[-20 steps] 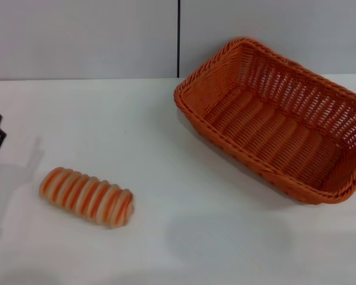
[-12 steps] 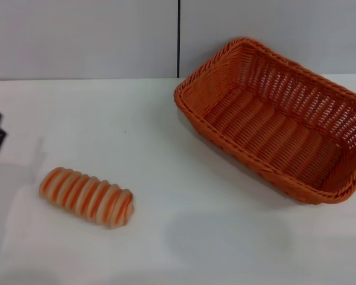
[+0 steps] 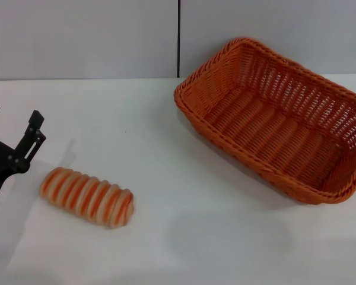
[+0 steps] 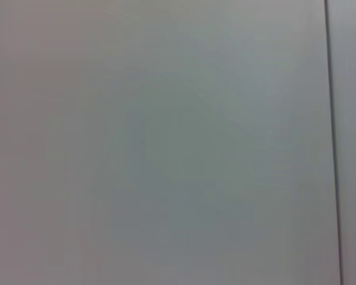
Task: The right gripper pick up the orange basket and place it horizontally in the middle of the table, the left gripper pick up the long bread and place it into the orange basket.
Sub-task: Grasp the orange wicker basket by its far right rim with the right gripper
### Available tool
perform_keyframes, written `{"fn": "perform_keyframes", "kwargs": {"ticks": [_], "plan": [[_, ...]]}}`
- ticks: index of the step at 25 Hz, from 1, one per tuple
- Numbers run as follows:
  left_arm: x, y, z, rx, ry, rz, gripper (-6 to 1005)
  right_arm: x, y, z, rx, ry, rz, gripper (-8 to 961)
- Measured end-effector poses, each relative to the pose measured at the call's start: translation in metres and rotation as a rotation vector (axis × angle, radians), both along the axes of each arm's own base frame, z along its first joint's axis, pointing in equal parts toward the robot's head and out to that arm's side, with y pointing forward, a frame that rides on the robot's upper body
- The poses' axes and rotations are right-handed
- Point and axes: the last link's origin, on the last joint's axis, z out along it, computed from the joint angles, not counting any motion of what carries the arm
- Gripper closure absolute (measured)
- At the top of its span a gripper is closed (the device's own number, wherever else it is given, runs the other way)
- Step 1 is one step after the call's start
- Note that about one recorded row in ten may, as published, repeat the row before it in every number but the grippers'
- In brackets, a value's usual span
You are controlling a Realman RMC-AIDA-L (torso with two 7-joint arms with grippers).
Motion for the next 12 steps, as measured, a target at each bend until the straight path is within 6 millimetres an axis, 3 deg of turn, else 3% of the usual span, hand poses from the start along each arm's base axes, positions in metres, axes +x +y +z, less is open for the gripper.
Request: {"fn": "perform_keyframes", "kwargs": {"ticks": [5, 12], "plan": [[-0.002, 0.0, 0.0, 0.0, 0.003, 0.014, 175, 0.002, -0.02, 0.022, 0.027, 0.039, 0.027, 273], [-0.003, 0.005, -0.001, -0.004, 0.011, 0.026, 176, -0.002, -0.046, 0.081, 0.028, 0.108, 0.069, 273]]}}
